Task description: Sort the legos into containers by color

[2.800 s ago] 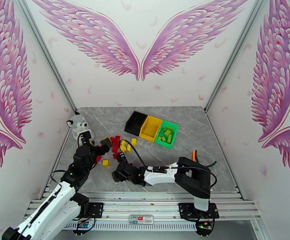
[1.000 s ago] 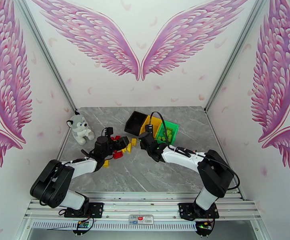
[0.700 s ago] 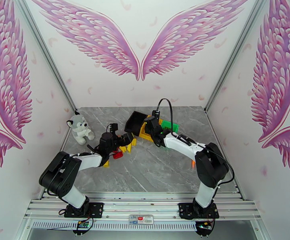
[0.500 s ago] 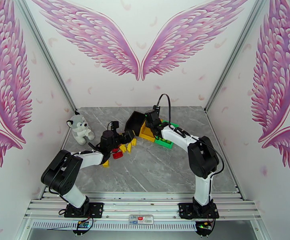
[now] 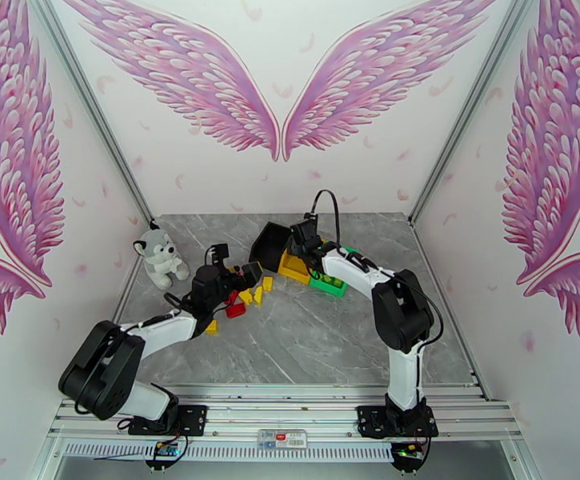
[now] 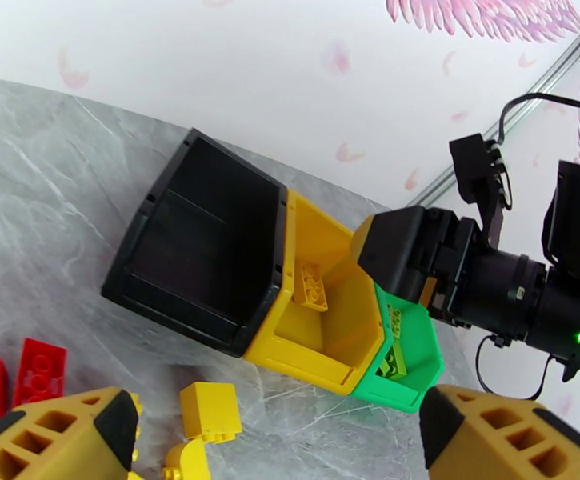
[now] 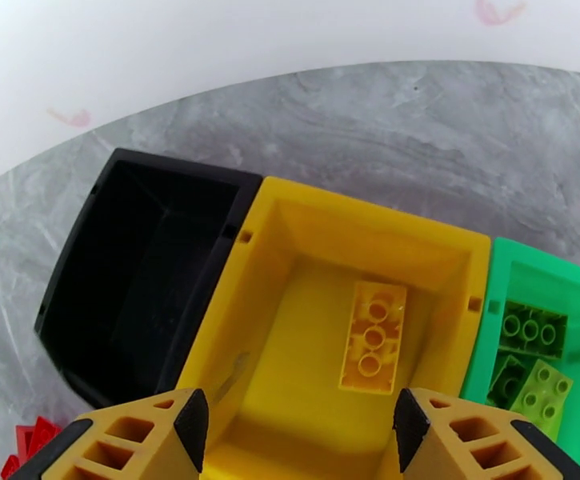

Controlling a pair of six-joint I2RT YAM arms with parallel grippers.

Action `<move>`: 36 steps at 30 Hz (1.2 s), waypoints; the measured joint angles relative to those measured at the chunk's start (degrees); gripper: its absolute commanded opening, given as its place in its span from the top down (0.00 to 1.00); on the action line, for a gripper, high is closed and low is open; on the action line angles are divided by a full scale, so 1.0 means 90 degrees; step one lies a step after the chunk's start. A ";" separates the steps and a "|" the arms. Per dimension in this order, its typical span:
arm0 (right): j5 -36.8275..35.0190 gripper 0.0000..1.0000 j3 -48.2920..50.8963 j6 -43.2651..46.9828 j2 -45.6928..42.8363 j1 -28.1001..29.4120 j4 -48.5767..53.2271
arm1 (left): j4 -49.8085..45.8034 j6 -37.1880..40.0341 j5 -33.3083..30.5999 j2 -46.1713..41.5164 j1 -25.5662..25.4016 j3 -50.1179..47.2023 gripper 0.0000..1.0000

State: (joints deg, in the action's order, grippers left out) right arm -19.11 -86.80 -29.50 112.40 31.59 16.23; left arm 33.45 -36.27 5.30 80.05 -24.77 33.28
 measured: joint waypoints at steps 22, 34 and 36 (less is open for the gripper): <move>0.0294 0.36 0.1112 -0.0182 0.0124 0.2118 -0.1069 | -0.1496 0.0080 -0.0733 -0.2623 0.1134 -0.1447 0.01; 0.0192 0.48 0.1122 -0.0505 0.0646 0.2096 -0.1071 | -0.1396 0.0046 -0.0542 -0.2120 0.1171 -0.1469 0.01; 0.0192 0.48 0.1115 -0.0559 0.0690 0.2084 -0.1073 | -0.1345 0.0034 -0.0491 -0.1965 0.1168 -0.1467 0.01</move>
State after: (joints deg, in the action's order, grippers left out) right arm -17.39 -76.77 -34.52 118.61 50.35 6.57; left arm 21.34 -35.97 0.89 62.37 -14.26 20.08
